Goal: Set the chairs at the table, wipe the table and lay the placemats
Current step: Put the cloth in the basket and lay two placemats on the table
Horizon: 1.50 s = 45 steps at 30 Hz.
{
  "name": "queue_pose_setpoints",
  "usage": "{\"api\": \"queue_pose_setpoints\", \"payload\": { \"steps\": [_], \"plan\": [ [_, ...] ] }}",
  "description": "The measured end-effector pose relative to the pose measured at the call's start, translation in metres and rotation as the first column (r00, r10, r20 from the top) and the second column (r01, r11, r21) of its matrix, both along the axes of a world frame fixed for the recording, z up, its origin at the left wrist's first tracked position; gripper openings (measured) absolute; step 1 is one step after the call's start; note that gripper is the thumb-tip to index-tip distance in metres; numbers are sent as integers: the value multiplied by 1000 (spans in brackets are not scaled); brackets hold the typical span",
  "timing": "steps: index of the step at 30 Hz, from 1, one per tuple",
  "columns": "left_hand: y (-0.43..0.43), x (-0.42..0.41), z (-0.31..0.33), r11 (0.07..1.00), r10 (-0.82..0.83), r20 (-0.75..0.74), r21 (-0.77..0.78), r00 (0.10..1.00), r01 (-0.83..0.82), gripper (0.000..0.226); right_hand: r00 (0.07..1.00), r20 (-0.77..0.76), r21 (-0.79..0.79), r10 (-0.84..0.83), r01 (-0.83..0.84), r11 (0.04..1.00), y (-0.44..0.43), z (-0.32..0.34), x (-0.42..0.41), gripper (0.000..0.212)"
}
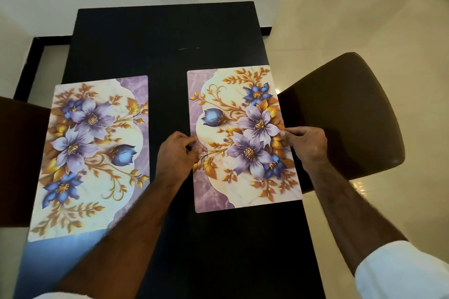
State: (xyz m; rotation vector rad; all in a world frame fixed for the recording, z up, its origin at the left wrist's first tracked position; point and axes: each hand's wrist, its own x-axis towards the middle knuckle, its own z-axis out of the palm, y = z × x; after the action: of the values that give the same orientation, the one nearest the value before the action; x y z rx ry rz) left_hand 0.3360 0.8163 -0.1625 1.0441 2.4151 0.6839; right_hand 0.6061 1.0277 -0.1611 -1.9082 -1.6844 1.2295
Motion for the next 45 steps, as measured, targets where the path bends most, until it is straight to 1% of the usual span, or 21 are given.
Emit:
{"api": "queue_pose_setpoints", "payload": {
  "steps": [2,3,5,7,8,10,12,13,14,16,18,19,20,21,22,26,29,32,36,45],
  "plan": [
    [-5,0,6,997,20,23,80,1000,-22,38,999,44,32,-13,12,999,-3,8,2,46],
    [-11,-2,12,991,48,12,126,999,-49,35,994,111,82,0,-9,997,-7,15,2,49],
    [-33,-18,22,970,139,-28,207,990,-130,32,969,247,236,28,-88,968,-26,34,-9,45],
    [-68,-46,29,951,220,-88,241,972,-194,29,955,277,344,108,-203,917,-59,48,-39,39],
    [-90,-64,31,945,254,-121,241,960,-219,29,946,262,355,190,-278,893,-80,50,-62,37],
    [-137,-112,34,933,328,-205,221,922,-283,31,896,217,316,386,-439,841,-127,49,-117,36],
    [-180,-163,36,921,390,-271,124,880,-370,35,840,184,258,510,-542,800,-170,43,-173,37],
    [-196,-186,38,906,418,-280,55,864,-420,41,827,165,227,537,-561,796,-186,40,-198,37],
    [-210,-207,38,881,456,-252,-6,854,-472,47,824,146,190,547,-566,802,-199,36,-221,37],
    [-224,-233,38,834,542,-90,-67,835,-548,49,822,144,148,551,-568,809,-215,31,-257,34],
    [-231,-248,37,797,600,167,-41,783,-602,37,825,226,158,517,-555,817,-227,28,-284,37],
    [-233,-253,36,767,618,306,-30,725,-641,27,833,268,152,485,-533,832,-232,28,-293,41],
    [-235,-257,33,750,609,411,-20,678,-662,17,839,308,147,449,-508,849,-237,27,-300,45],
    [-235,-258,32,753,594,449,-18,668,-658,9,843,338,147,419,-487,861,-241,26,-301,45],
    [-239,-262,28,763,580,455,-11,676,-647,7,845,358,152,398,-474,867,-248,24,-303,43],
    [-246,-267,21,823,529,332,25,781,-568,26,837,397,185,378,-476,860,-269,16,-304,37],
    [-249,-273,20,860,488,219,48,845,-509,29,826,412,187,385,-490,851,-274,18,-311,40],
    [-249,-276,16,894,429,159,67,889,-444,30,828,419,189,374,-482,856,-275,18,-312,42],
    [-252,-280,13,917,389,115,47,914,-396,34,848,389,208,360,-461,863,-277,14,-310,44],
    [-251,-282,12,920,382,106,45,918,-388,34,872,361,183,331,-414,892,-276,12,-311,51]
  ]
}}
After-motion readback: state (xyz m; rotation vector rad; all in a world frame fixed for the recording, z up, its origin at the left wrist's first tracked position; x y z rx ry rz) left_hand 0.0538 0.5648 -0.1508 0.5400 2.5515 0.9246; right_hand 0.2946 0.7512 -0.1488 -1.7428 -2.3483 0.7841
